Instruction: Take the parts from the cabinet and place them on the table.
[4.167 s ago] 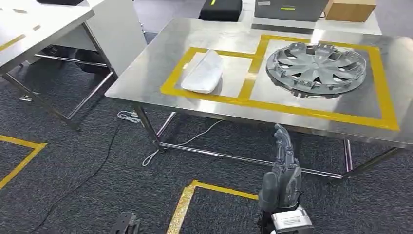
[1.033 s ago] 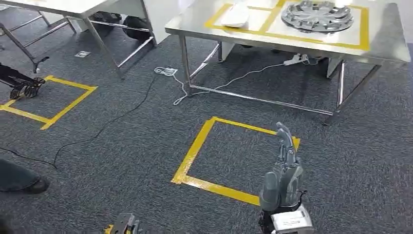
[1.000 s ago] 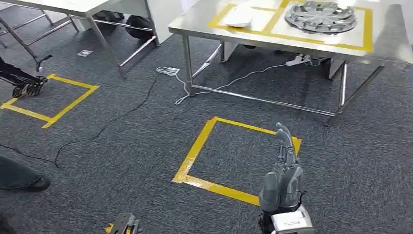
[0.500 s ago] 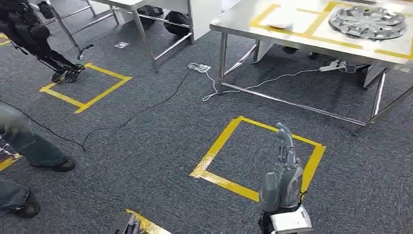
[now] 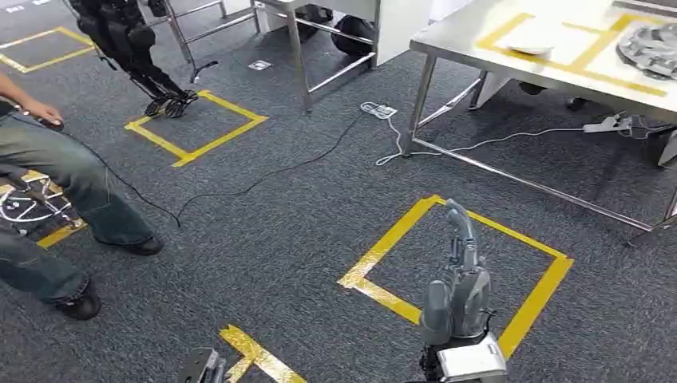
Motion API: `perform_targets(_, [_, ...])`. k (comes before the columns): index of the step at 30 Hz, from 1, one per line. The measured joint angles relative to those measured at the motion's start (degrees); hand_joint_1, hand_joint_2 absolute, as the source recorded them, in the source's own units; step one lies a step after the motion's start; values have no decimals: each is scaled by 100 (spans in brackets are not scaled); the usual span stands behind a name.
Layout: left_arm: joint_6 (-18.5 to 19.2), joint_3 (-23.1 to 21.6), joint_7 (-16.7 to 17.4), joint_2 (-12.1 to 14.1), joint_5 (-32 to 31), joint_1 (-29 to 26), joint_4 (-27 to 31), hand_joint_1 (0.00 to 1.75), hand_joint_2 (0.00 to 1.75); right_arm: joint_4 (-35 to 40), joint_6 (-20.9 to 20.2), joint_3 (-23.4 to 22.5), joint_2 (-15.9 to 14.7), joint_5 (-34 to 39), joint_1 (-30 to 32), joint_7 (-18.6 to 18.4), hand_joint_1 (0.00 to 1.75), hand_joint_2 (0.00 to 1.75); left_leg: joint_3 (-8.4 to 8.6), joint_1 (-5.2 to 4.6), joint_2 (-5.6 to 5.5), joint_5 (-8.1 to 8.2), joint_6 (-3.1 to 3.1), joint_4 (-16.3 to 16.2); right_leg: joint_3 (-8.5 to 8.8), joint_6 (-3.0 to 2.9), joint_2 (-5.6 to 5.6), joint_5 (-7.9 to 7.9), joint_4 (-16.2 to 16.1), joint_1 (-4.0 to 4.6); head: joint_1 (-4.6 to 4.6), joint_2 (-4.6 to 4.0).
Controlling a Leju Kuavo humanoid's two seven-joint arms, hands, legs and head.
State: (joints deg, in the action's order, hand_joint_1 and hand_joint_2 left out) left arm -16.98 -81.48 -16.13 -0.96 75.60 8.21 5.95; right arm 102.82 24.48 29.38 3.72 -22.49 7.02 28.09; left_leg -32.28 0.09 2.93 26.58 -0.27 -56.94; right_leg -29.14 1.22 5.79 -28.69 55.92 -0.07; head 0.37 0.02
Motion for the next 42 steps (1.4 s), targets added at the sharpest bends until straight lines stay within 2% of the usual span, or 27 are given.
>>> perform_targets(2, [0,0,0,7,2,-34,0,0,0,0,2,2,0,-4,-6,0,0,0,-19,-16,-117,-18,92,23,25,66,113,-15,-9,-16,-11,0])
perform_targets(3, [-2,0,0,7,2,-51,0,0,0,0,2,2,0,-2,-13,0,0,0,-8,21,-162,-51,146,49,-52,111,-24,-93,43,-56,0,0])
perform_targets(4, [-4,0,0,11,2,-46,0,0,0,0,2,2,0,-7,-14,2,0,0,-22,14,-204,-57,172,50,-142,115,-300,-285,286,-53,26,0])
perform_targets(5, [-4,0,0,7,4,-36,0,0,0,0,2,2,0,-13,-8,4,0,0,-39,10,-250,-67,200,48,-336,112,-451,-517,717,-53,46,0])
perform_targets(7, [-2,0,0,0,4,-26,0,0,0,0,4,2,-2,-11,13,2,0,0,-66,-18,-381,-79,222,45,-862,106,-559,-920,1781,-46,50,0])
perform_targets(8, [-2,0,0,0,4,-33,0,0,0,-2,4,2,-2,-11,13,2,0,0,-67,-31,-443,-80,223,44,-989,98,-566,-923,1990,-46,46,0])
perform_targets(9, [-2,0,0,0,7,-40,0,0,0,-2,4,2,-2,-11,13,2,0,0,-62,-41,-513,-81,224,43,-970,76,-569,-783,1902,-45,46,0])
perform_targets(11, [-2,0,0,0,7,-38,0,0,0,-2,2,0,-2,-11,11,2,0,0,-54,-51,-670,-81,223,25,-610,29,-630,-254,1071,-46,46,0])
perform_targets(12, [-2,0,0,-2,7,-33,0,0,0,-2,4,2,-2,-11,10,2,0,0,-52,-50,-747,-80,220,13,-353,0,-791,17,510,-48,48,0])
perform_targets(13, [-2,0,0,-15,7,-27,0,0,0,-4,4,2,-4,-11,4,0,0,0,-76,-60,-801,-81,202,-3,-229,-23,-1188,11,215,-73,40,0])
perform_targets(15, [-2,0,0,-11,11,-14,0,0,0,-4,11,0,-4,-11,20,-2,0,0,-167,-33,-924,-117,121,-26,-162,1,-1129,3,124,-66,42,0])
perform_targets(17, [-2,-2,0,-11,13,-45,0,0,0,-4,13,0,-4,-13,7,0,0,0,-191,-5,-1062,-155,47,-8,-158,-35,-1018,24,118,-55,39,0])
perform_targets(18, [-2,-2,0,9,20,-51,0,0,0,-4,11,2,-4,-13,2,0,0,0,-208,-15,-1000,-110,36,-67,-124,-77,-907,58,57,-107,41,0])
perform_targets(19, [-2,-4,0,-4,17,-54,2,0,0,-4,9,2,-4,-13,6,2,0,0,-271,-52,-670,14,0,-227,-103,-99,-831,53,48,-98,5,0])
perform_targets(20, [-2,-4,0,-4,22,-42,2,0,0,-4,9,7,-4,-15,10,4,0,0,-445,-40,-483,241,-43,-595,-95,-123,-732,45,50,-87,-20,0])
perform_targets(22, [-2,-4,0,-4,24,-25,2,0,0,-4,9,2,-4,-13,20,0,0,0,-893,1,-372,678,-96,-1574,-95,-146,-528,27,54,-61,-15,0])
perform_targets(23, [-2,-4,0,-4,24,-30,2,0,0,-4,9,2,-4,-13,19,0,0,0,-1013,16,-368,741,-112,-1844,-95,-149,-445,23,56,-57,-17,0])
perform_targets(24, [-2,-4,0,-4,24,-42,2,0,0,-7,11,2,-4,-11,19,0,0,0,-995,24,-367,674,-121,-1833,-88,-148,-370,11,56,-55,-15,0])
perform_targets(26, [-2,-4,0,-4,24,-52,2,0,0,-7,15,4,-4,-13,17,0,0,0,-581,26,-323,229,-99,-1066,-59,-129,-230,-11,57,-48,-17,0])
perform_targets(27, [-2,-7,0,-2,24,-52,2,0,0,-4,37,4,-4,-13,15,0,0,0,-249,10,-197,-18,-65,-465,-28,-114,-171,-29,57,-45,-17,0])
perform_targets(28, [-2,-7,0,0,24,-46,2,0,0,-4,55,4,-4,-15,16,0,0,0,-31,-34,70,-17,-20,-49,-2,-93,-115,-48,55,-41,-13,0])
perform_targets(32, [-4,-7,0,11,35,-57,2,0,0,-4,74,9,-4,-22,13,2,0,0,-59,-100,-94,-19,87,-19,23,16,58,-71,37,-13,-13,0])
perform_targets(33, [-9,-7,0,11,35,-63,2,0,0,-4,83,7,-4,-22,8,2,0,0,-20,-40,-150,-67,144,62,12,67,4,-127,57,-24,-13,0])
perform_targets(35, [-17,-4,0,9,35,-54,2,0,0,-4,90,7,-4,-31,12,7,0,0,-28,-29,-239,-85,197,72,-215,83,-458,-430,522,-55,22,0])
perform_targets(38, [-17,-7,0,-4,35,-56,2,0,0,-6,92,7,-7,-28,42,2,0,0,-37,-42,-415,-83,205,65,-908,118,-567,-926,1876,-55,39,0])
perform_targets(40, [-17,-7,0,-4,35,-61,2,0,0,-7,92,7,-7,-28,46,2,0,0,-32,-43,-560,-83,204,55,-921,111,-571,-634,1727,-56,39,0])
perform_targets(42, [-17,-7,0,-7,35,-54,2,0,0,-4,92,7,-7,-31,45,2,0,0,-27,-31,-728,-73,187,25,-487,90,-676,-46,714,-70,39,0])
